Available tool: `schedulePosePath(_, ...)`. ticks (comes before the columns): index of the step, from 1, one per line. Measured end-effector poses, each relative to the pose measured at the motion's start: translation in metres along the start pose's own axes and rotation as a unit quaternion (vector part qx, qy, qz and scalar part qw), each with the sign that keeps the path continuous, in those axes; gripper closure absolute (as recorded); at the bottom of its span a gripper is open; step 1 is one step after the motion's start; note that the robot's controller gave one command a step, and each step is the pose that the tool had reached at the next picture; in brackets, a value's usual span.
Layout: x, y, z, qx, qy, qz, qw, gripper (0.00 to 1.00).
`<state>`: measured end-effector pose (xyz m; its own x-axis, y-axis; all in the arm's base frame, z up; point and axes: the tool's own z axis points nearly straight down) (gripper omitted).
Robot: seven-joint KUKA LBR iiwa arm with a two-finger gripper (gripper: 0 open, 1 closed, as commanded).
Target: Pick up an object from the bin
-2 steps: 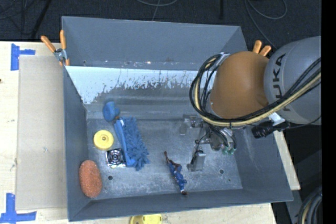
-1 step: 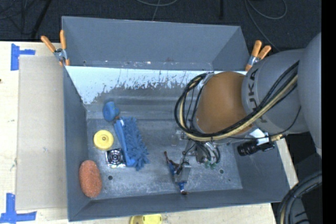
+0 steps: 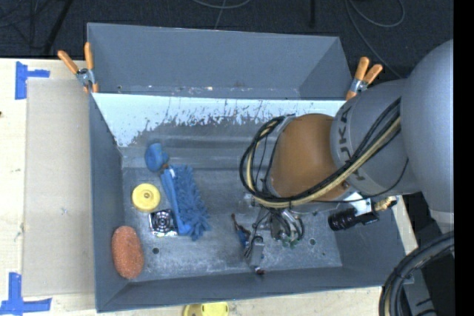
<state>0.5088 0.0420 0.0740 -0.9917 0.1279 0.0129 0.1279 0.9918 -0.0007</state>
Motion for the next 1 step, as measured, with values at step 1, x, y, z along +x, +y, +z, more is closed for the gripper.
schedulePosePath(1,0.0072,0.0008,-0.0219,-0.001,-0.0055,0.100,0.9950,0.00)
